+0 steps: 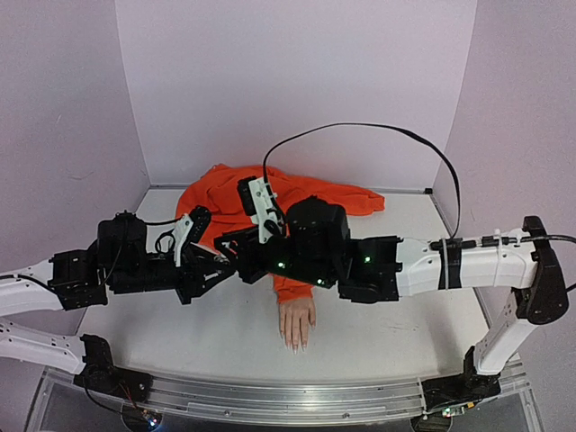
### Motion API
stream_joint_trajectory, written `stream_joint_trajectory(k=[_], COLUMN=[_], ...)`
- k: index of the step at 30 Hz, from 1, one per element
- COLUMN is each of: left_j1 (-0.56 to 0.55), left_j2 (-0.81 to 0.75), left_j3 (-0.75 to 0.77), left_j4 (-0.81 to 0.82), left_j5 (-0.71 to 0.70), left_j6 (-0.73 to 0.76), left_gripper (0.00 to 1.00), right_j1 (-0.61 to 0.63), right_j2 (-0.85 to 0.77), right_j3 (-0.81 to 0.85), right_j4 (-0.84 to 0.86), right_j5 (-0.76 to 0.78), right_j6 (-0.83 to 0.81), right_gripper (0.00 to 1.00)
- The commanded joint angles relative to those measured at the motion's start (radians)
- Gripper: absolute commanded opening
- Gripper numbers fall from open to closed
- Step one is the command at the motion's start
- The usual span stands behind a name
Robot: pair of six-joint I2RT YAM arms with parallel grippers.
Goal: Paint the nails
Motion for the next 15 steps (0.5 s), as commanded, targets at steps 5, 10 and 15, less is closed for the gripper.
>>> stream_joint_trajectory(k=[5, 10, 15], left_j1=[0.027, 0.026, 0.026], left_j2=[-0.009, -0.031, -0.040], left_j3=[0.006, -0.019, -0.032], left_j4=[0.097, 0.086, 0.074], left_j5=[-0.309, -0.254, -0.164], left_j6=[0.001, -0.022, -0.024], left_gripper=[0.00, 0.00, 0.00], right_j1=[0.176, 0.146, 0.044], right_j2=[0.063, 0.027, -0.035], right_j3=[0.110, 0.110, 0.062], right_j4=[-0.163, -0.157, -0.150], right_j5=[0.303, 0.216, -0.047], right_j6=[0.129, 0.069, 0.001], right_gripper=[0.00, 0.04, 0.41])
